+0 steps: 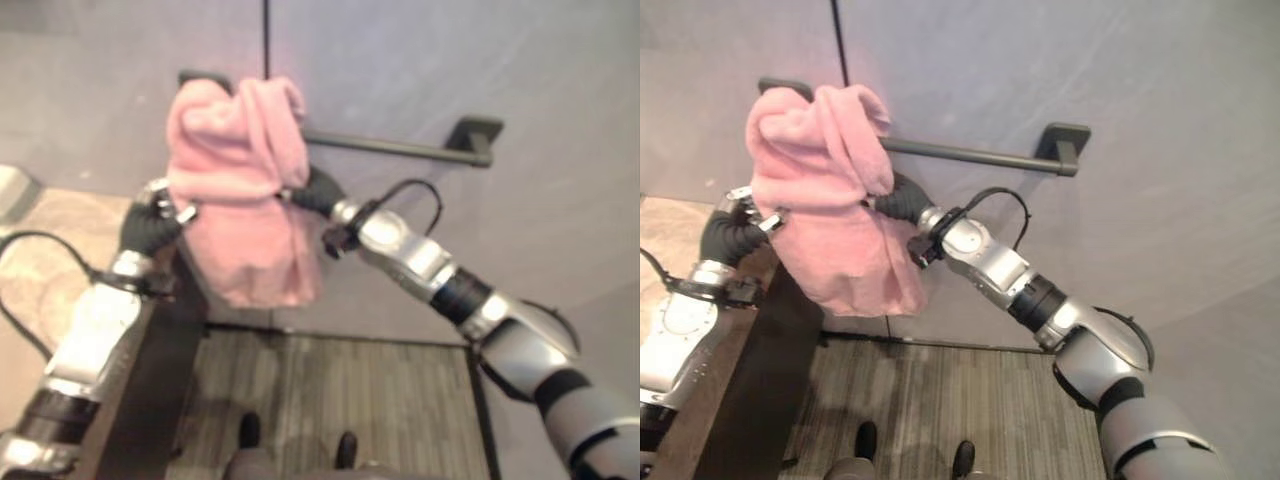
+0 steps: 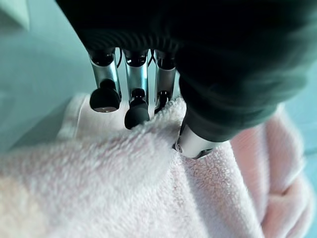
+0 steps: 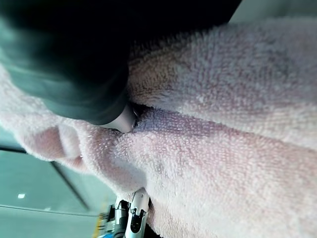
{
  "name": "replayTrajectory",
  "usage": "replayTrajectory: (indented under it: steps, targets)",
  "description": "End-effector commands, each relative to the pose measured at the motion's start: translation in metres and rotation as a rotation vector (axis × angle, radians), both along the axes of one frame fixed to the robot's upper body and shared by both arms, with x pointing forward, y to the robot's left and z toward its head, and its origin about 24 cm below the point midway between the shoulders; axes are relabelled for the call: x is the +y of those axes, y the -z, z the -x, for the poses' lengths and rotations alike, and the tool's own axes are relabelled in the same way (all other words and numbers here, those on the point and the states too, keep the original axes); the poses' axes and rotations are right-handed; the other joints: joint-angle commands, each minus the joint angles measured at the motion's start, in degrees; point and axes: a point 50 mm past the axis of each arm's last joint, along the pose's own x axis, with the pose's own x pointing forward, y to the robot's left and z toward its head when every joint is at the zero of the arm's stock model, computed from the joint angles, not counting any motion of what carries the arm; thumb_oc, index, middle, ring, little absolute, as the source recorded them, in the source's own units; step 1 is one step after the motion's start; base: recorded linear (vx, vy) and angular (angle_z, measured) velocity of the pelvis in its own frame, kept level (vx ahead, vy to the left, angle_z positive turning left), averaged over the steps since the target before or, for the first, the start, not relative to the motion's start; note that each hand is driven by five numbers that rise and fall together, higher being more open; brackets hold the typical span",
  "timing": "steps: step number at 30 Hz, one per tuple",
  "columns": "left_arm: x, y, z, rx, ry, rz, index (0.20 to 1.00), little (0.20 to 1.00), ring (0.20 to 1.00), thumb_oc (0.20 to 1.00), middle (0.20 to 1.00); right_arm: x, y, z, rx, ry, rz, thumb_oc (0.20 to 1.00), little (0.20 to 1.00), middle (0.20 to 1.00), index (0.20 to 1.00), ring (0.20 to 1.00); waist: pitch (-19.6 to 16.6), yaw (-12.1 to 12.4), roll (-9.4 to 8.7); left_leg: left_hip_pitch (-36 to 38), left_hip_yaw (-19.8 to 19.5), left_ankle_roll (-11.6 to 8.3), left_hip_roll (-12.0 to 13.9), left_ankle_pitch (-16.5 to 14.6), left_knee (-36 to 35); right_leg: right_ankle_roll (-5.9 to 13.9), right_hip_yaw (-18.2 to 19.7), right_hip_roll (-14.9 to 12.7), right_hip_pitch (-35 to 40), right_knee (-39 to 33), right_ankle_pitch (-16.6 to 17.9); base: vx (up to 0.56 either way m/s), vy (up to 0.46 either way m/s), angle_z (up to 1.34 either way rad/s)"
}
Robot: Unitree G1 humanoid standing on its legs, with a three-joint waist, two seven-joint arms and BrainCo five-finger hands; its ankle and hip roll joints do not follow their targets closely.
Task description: Put brush and paste in cup on sink, flatten towel.
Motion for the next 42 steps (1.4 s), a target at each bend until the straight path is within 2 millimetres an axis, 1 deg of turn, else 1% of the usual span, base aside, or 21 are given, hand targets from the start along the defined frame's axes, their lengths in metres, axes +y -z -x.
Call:
replayTrajectory:
  steps: [1,3,5,9,10,11,12,13,15,17,18,19,22,24,25,30,32,37,38,39,42]
  targets:
    - [-0.001,-0.033,-0.001,-0.154,0.022,0.077,0.2,0.2,0.2,0.2,0.2,-0.03,-0.041,0.0,-0.153,0.07,-0.159,0.2,0.2,0.2,0.2,0.2,-0.7,-0.8,-1.5,4.0,2.0,2.25,-1.6,-5.6,0.7,4.92,1.9,-6.3,1.0,-0.1,5.6,0.0,0.005,-0.11]
    - [-0.001,-0.025,-0.004,-0.119,0.015,0.085,0.2,0.2,0.2,0.2,0.2,-0.033,-0.033,-0.001,-0.137,0.086,-0.139,0.2,0.2,0.2,0.2,0.2,-0.8,-1.0,-1.4,4.2,2.3,2.26,-1.5,-5.7,0.7,4.9,2.2,-6.3,0.9,-0.1,5.6,0.0,0.0,-0.21]
    - [-0.007,-0.029,-0.007,-0.121,0.029,-0.066,0.2,0.2,0.2,0.2,0.2,-0.043,-0.041,-0.003,-0.173,0.12,-0.104,0.2,0.2,0.2,0.2,0.2,-1.1,-1.6,-0.88,4.8,2.9,2.23,-1.3,-5.7,0.7,4.83,2.9,-6.1,0.9,-0.1,5.3,0.0,0.006,-0.19]
    - [-0.01,-0.016,-0.008,-0.094,0.028,0.117,0.2,0.2,0.2,0.2,0.2,-0.04,-0.027,-0.002,-0.132,0.119,-0.145,0.2,0.2,0.2,0.2,0.2,-1.2,-2.0,-0.54,5.3,3.8,2.28,-1.2,-5.8,0.7,4.79,3.8,-5.9,0.6,-0.1,5.4,-0.02,0.0,-0.13]
    - [-0.014,-0.026,-0.008,-0.125,0.04,-0.039,0.2,0.2,0.2,0.2,0.2,-0.048,-0.031,0.0,-0.15,0.136,-0.155,0.2,0.2,0.2,0.2,0.2,-1.3,-2.5,-0.14,5.5,4.1,2.28,-1.0,-5.9,0.7,4.79,4.0,-5.8,0.6,-0.1,5.2,0.01,-0.008,-0.16]
    - [-0.015,-0.026,-0.008,-0.125,0.041,-0.041,0.2,0.2,0.2,0.2,0.2,-0.048,-0.031,0.0,-0.149,0.137,-0.156,0.2,0.2,0.2,0.2,0.2,-1.3,-2.4,-0.18,5.6,4.1,2.28,-1.0,-5.9,0.7,4.78,4.0,-5.8,0.7,-0.1,5.2,0.0,-0.006,-0.15]
    - [-0.018,-0.026,-0.004,-0.151,0.062,0.121,0.2,0.2,0.2,0.2,0.2,-0.052,-0.025,-0.002,-0.118,0.191,-0.266,0.2,0.2,0.2,0.2,0.2,-1.2,-2.4,0.03,5.6,4.3,2.37,-1.1,-5.9,0.7,4.96,4.2,-5.9,0.6,-0.1,5.3,-0.03,-0.002,-0.11]
    - [-0.018,-0.017,-0.007,-0.119,0.037,0.158,0.2,0.2,0.2,0.2,0.2,-0.047,-0.018,0.0,-0.148,0.182,-0.192,0.2,0.2,0.2,0.2,0.2,-1.1,-2.6,0.22,5.6,4.4,2.41,-1.1,-5.8,0.7,4.93,4.4,-5.8,0.3,-0.1,5.4,-0.03,-0.006,-0.14]
    - [-0.018,-0.018,-0.01,-0.111,0.031,-0.037,0.2,0.2,0.2,0.2,0.2,-0.051,-0.017,0.002,-0.163,0.179,-0.113,0.2,0.2,0.2,0.2,0.2,-1.3,-2.8,0.61,5.7,4.5,2.3,-1.0,-5.8,0.7,4.81,4.4,-5.8,0.4,-0.1,5.2,0.0,-0.011,-0.11]
    - [-0.018,-0.024,-0.009,-0.144,0.021,-0.018,0.2,0.2,0.2,0.2,0.2,-0.056,-0.024,0.001,-0.167,0.206,-0.179,0.2,0.2,0.2,0.2,0.2,-1.2,-2.7,0.75,5.9,4.6,2.32,-1.0,-5.9,0.7,4.8,4.3,-5.8,0.6,-0.1,5.1,0.01,-0.006,-0.05]
    - [-0.018,-0.026,-0.005,-0.167,0.025,0.112,0.2,0.2,0.2,0.2,0.2,-0.057,-0.025,0.0,-0.143,0.228,-0.279,0.2,0.2,0.2,0.2,0.2,-1.2,-2.7,0.91,6.0,4.6,2.38,-1.1,-5.9,0.7,4.89,4.2,-5.9,0.7,-0.1,5.1,0.0,0.0,0.0]
    - [-0.021,-0.022,-0.007,-0.157,0.021,0.119,0.2,0.2,0.2,0.2,0.2,-0.056,-0.016,0.004,-0.127,0.224,-0.289,0.2,0.2,0.2,0.2,0.2,-1.1,-2.8,1.21,5.9,4.5,2.42,-1.2,-5.9,0.7,4.83,4.3,-5.9,0.6,-0.1,5.1,0.0,0.0,0.0]
    - [-0.032,-0.029,-0.002,-0.184,0.075,-0.005,0.2,0.2,0.2,0.2,0.2,-0.056,-0.017,0.01,-0.122,0.197,-0.318,0.2,0.2,0.2,0.2,0.2,-1.3,-2.9,1.58,6.1,4.5,2.44,-1.2,-5.9,0.7,4.79,4.0,-5.9,0.9,-0.1,4.9,0.0,0.0,0.0]
    - [-0.025,-0.031,0.001,-0.209,0.032,0.053,0.2,0.2,0.2,0.2,0.2,-0.067,-0.016,0.011,-0.134,0.259,-0.372,0.2,0.2,0.2,0.2,0.2,-1.4,-2.7,1.93,6.0,4.2,2.48,-1.2,-5.9,0.7,4.78,3.7,-6.0,1.1,-0.1,4.8,0.0,-0.009,0.02]
    - [-0.023,-0.016,0.004,-0.164,0.001,0.13,0.2,0.2,0.2,0.2,0.2,-0.063,-0.004,0.015,-0.108,0.253,-0.383,0.2,0.2,0.2,0.2,0.2,-1.2,-2.6,2.3,6.0,4.1,2.53,-1.2,-5.9,0.7,4.75,3.7,-6.2,1.1,-0.1,4.8,-0.02,-0.012,0.09]
    - [-0.013,-0.025,0.016,-0.204,-0.027,0.024,0.2,0.2,0.2,0.2,0.2,-0.067,-0.007,0.022,-0.123,0.228,-0.374,0.2,0.2,0.2,0.2,0.2,-1.4,-2.4,3.01,6.2,4.3,2.55,-1.3,-5.9,0.7,4.81,3.8,-6.2,1.3,-0.1,4.6,0.0,-0.003,0.01]
    - [-0.003,-0.005,0.02,-0.112,-0.058,0.029,0.2,0.2,0.2,0.2,0.2,-0.059,0.007,0.023,-0.098,0.205,-0.3,0.2,0.2,0.2,0.2,0.2,-1.4,-2.2,3.34,6.4,4.5,2.49,-1.3,-5.8,0.7,4.85,3.9,-6.3,1.2,-0.1,4.7,-0.02,-0.012,-0.07]
    - [0.012,0.009,0.03,-0.053,-0.125,0.02,0.2,0.2,0.2,0.2,0.2,-0.059,0.012,0.022,-0.085,0.209,-0.283,0.2,0.2,0.2,0.2,0.2,-1.6,-1.4,3.83,6.7,4.7,2.59,-1.4,-5.9,0.7,4.91,3.9,-6.4,1.7,-0.1,4.6,0.0,-0.003,-0.02]
    - [0.014,0.01,0.03,-0.042,-0.132,-0.013,0.2,0.2,0.2,0.2,0.2,-0.056,0.014,0.022,-0.073,0.195,-0.266,0.736,0.736,0.736,0.736,0.736,-1.7,-1.2,3.9,6.9,4.7,2.57,-1.4,-5.9,0.7,4.9,3.7,-6.5,1.8,-0.1,4.5,0.0,0.0,0.0]
    - [0.014,0.011,0.03,-0.043,-0.133,-0.013,0.2,0.2,0.2,0.2,0.2,-0.056,0.014,0.022,-0.073,0.195,-0.266,1.0,1.0,1.0,1.0,1.0,-1.7,-1.2,3.91,6.9,4.7,2.57,-1.4,-5.9,0.7,4.9,3.7,-6.5,1.9,-0.1,4.5,0.0,0.0,0.0]
    - [0.02,0.012,0.031,-0.041,-0.166,-0.002,0.2,0.2,0.2,0.2,0.2,-0.058,0.013,0.02,-0.068,0.206,-0.272,1.0,1.0,1.0,1.0,1.0,-1.8,-0.8,4.05,7.0,4.4,2.66,-1.5,-6.0,0.7,4.96,3.5,-6.6,2.1,-0.1,4.5,0.0,0.0,0.0]
